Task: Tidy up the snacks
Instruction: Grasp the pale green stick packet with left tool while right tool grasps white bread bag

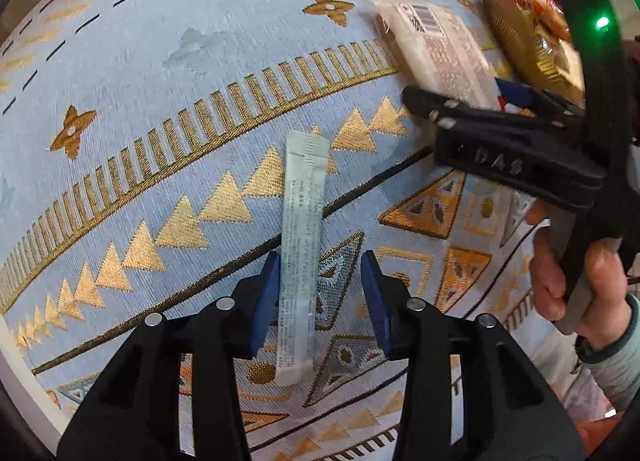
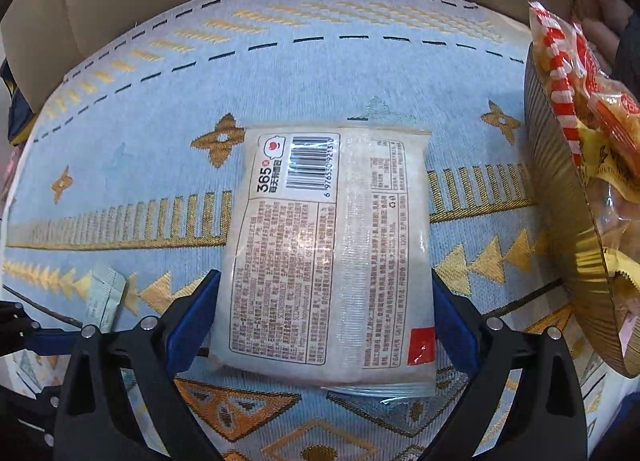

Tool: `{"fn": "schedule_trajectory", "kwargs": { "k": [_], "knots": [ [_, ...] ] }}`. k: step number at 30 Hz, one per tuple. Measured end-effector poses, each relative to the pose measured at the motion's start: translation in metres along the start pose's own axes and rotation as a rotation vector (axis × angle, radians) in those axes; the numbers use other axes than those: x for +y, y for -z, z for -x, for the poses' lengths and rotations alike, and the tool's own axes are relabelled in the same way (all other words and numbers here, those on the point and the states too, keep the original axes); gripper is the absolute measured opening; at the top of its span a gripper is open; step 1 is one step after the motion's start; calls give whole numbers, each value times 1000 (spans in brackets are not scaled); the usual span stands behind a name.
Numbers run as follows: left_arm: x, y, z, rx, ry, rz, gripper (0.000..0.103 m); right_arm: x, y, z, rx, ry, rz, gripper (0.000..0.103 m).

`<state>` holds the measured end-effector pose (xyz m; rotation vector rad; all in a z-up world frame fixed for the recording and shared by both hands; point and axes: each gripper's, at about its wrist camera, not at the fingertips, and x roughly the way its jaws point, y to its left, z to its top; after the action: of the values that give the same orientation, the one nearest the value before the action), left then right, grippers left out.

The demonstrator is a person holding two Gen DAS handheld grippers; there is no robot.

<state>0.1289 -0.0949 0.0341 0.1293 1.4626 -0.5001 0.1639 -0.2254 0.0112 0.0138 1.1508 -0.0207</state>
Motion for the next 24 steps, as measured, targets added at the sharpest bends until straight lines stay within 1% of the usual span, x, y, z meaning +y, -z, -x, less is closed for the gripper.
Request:
{"fn": "schedule_trajectory", "kwargs": {
  "k": [1,2,3,4,5,8,10,12,13,16,18,20,22,24],
  "knots": [
    [-3,1,-1,-3,-9,0,38,-2,1,2,-11,4,-11,88],
    [-6,2,-1,-8,-32,-5,33,-4,2,5,-18,-8,-21,85],
    [-7,3,-2,-11,-45,-11,30,-6,4,8,-28,-22,-29,80],
    [-9,4,-3,-15,-68,-26,26,-8,5,10,-35,-23,-32,77],
    [-8,6,-3,-19,-84,-38,21,-9,7,12,-37,-24,-35,77],
    [-15,11,-3,-30,-109,-63,20,-15,20,19,-36,-40,-52,77],
    [-25,19,-2,-40,-133,-94,20,-23,39,28,-33,-53,-76,76],
    [-37,24,-3,-55,-168,-139,22,-32,69,39,-24,-48,-97,77],
    [-42,28,-3,-60,-179,-158,24,-34,79,42,-18,-44,-99,77],
    [-56,36,-5,-66,-196,-196,31,-42,124,52,25,-21,-99,77],
    [-63,41,-6,-69,-208,-216,33,-43,149,63,25,-13,-80,77],
    [-70,47,-8,-71,-216,-220,34,-41,161,68,37,-3,-70,79],
    [-73,52,-6,-72,-223,-208,34,-42,164,69,51,-19,-86,85],
    [-70,54,-4,-75,-247,-195,41,-47,161,70,65,-47,-114,87]
  ]
}}
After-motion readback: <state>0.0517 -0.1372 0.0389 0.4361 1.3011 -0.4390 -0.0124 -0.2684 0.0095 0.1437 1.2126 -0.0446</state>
